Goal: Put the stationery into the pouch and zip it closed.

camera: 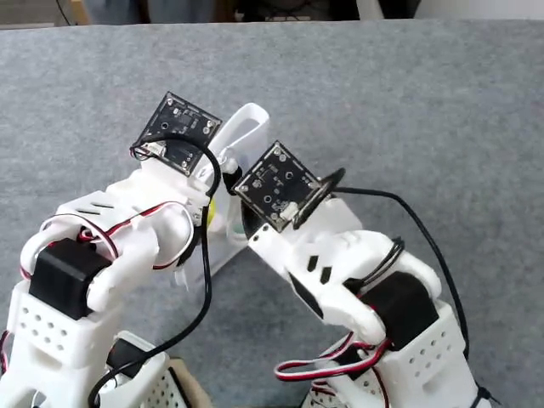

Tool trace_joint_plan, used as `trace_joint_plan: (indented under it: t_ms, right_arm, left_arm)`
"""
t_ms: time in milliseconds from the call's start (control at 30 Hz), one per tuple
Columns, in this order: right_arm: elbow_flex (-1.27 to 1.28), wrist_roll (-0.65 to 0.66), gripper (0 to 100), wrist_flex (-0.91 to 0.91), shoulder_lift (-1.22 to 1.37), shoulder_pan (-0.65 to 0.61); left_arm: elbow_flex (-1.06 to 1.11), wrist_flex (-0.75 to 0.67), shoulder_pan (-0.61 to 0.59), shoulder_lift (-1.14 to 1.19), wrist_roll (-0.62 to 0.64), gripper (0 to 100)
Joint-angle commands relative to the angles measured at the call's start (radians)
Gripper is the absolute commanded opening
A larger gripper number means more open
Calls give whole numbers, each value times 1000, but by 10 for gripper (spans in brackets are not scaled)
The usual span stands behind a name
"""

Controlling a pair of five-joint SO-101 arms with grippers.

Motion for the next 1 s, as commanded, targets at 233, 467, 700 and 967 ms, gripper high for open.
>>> trace_joint_plan:
  t_ms: [233,467,700,967]
  right_arm:
    - [36,5,180,-109,-10,-32]
    - [51,-89,181,-158,-8,-52]
    - [42,-104,181,-193,16,-48]
    - [42,-98,179,-196,12,-48]
  left_arm:
    - [-122,15,16,-32,31,28]
    - [-200,63,30,-32,55,28]
    - [-191,63,64,-32,57,28]
    - [-191,63,71,-32,57,28]
